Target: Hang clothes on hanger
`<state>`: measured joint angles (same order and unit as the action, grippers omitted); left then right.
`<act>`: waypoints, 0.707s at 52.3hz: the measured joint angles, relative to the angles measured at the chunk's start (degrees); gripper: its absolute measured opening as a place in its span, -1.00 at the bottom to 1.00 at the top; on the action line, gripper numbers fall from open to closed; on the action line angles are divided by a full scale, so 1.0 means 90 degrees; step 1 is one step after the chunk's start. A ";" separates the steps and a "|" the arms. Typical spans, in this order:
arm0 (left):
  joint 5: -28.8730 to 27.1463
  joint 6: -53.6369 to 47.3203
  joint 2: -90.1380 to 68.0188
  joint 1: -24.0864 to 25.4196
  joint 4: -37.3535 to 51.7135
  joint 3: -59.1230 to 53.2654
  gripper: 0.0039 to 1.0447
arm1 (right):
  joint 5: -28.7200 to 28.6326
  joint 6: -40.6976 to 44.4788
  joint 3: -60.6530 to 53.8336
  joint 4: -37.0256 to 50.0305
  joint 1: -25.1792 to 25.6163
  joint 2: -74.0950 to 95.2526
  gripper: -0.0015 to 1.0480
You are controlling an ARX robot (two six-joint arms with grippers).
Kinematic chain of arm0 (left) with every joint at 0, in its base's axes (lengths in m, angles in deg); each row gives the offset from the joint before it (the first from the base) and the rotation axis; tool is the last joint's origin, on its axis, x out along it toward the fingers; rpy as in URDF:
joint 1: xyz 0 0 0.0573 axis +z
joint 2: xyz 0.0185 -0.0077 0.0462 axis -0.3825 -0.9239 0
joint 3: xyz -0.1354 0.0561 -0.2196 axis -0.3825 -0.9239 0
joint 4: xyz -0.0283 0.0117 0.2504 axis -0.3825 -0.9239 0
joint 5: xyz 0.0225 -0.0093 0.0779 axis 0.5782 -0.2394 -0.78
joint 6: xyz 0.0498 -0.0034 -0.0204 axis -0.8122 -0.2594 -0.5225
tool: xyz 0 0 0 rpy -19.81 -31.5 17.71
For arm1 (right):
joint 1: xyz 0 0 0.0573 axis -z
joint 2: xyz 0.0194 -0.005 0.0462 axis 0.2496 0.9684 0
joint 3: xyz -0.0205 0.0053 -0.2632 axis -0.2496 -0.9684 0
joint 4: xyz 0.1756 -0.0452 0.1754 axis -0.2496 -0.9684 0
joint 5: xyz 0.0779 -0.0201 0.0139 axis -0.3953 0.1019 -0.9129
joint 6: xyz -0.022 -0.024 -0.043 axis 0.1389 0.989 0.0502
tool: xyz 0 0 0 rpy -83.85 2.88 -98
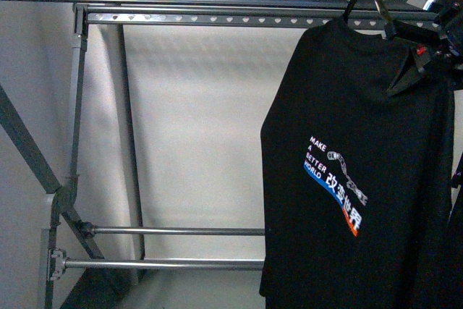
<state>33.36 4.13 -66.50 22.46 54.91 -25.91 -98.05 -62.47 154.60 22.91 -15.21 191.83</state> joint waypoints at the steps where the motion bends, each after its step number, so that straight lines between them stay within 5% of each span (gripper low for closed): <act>1: 0.0000 0.0000 0.0017 0.0000 -0.0012 0.0000 -0.94 | 0.0010 -0.0015 0.0017 0.0000 -0.0005 0.0015 -0.85; 7: 0.0000 -0.0002 0.0962 0.0000 -0.1083 0.0002 -0.94 | 0.0119 -0.0085 0.0002 0.0168 -0.0053 0.0197 -0.85; 21: 0.0000 -0.0002 0.1100 0.0000 -0.1144 0.0002 -0.94 | -0.0024 -0.0325 -0.1081 0.1362 -0.0083 0.0206 -0.83; 27: -0.0002 -0.0002 0.1103 0.0000 -0.1144 0.0002 -0.94 | 0.0104 -0.0551 -0.1753 0.2436 -0.0058 -0.0007 -0.50; 37: -0.0002 -0.0002 0.1107 0.0000 -0.1144 0.0002 -0.94 | 0.1367 -0.0117 -0.4000 0.5532 -0.0032 -0.1676 0.14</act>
<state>33.34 4.11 -56.54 22.46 44.61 -25.89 -85.74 -63.52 118.60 72.70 -15.49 176.75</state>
